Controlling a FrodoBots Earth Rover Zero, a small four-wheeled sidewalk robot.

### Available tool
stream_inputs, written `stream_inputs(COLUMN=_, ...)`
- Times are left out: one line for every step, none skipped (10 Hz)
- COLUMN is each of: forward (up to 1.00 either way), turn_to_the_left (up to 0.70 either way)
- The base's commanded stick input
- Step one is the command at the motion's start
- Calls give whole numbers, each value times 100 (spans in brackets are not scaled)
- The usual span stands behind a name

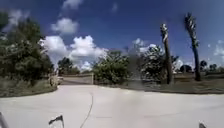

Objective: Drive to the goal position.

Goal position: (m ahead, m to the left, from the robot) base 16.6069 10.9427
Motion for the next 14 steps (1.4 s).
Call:
stream_inputs(forward=70, turn_to_the_left=14)
stream_inputs(forward=70, turn_to_the_left=14)
stream_inputs(forward=70, turn_to_the_left=14)
stream_inputs(forward=70, turn_to_the_left=14)
stream_inputs(forward=70, turn_to_the_left=14)
stream_inputs(forward=70, turn_to_the_left=14)
stream_inputs(forward=70, turn_to_the_left=14)
stream_inputs(forward=70, turn_to_the_left=14)
stream_inputs(forward=70, turn_to_the_left=14)
stream_inputs(forward=70, turn_to_the_left=14)
stream_inputs(forward=70, turn_to_the_left=13)
stream_inputs(forward=70, turn_to_the_left=2)
stream_inputs(forward=70, turn_to_the_left=0)
stream_inputs(forward=70, turn_to_the_left=0)
